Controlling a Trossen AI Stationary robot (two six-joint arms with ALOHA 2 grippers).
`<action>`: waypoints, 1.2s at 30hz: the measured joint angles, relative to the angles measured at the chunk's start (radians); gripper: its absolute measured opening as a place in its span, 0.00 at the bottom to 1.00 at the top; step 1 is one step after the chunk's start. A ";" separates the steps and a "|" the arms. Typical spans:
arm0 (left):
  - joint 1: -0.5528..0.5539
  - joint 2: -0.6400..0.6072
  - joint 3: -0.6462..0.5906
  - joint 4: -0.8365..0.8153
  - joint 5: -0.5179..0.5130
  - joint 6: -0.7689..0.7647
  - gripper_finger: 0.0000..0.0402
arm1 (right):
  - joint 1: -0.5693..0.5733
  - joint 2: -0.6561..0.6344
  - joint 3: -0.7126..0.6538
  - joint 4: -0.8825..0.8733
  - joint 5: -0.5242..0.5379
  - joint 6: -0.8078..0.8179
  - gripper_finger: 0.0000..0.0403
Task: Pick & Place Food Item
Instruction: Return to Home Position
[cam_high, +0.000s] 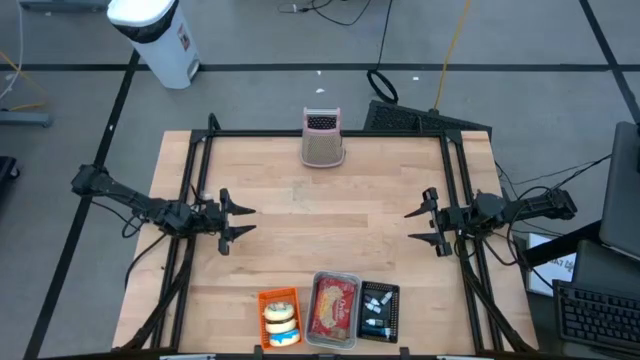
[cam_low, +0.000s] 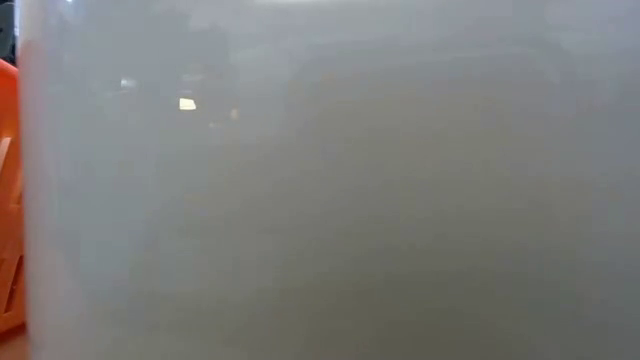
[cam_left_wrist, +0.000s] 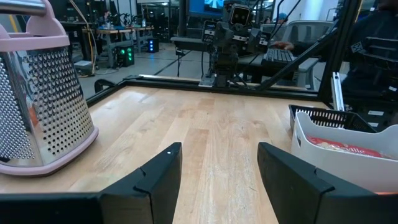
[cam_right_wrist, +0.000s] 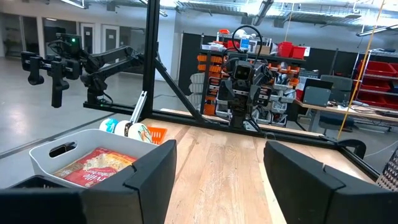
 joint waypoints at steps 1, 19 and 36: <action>0.000 0.000 0.000 0.000 0.000 0.000 0.53 | 0.000 0.000 0.000 0.000 0.000 0.000 0.58; 0.000 0.000 0.000 0.000 0.000 0.000 0.53 | 0.000 0.000 0.000 0.000 0.000 0.000 0.57; 0.000 0.000 0.000 0.000 0.000 0.000 0.53 | 0.000 0.000 0.000 0.000 0.000 0.000 0.57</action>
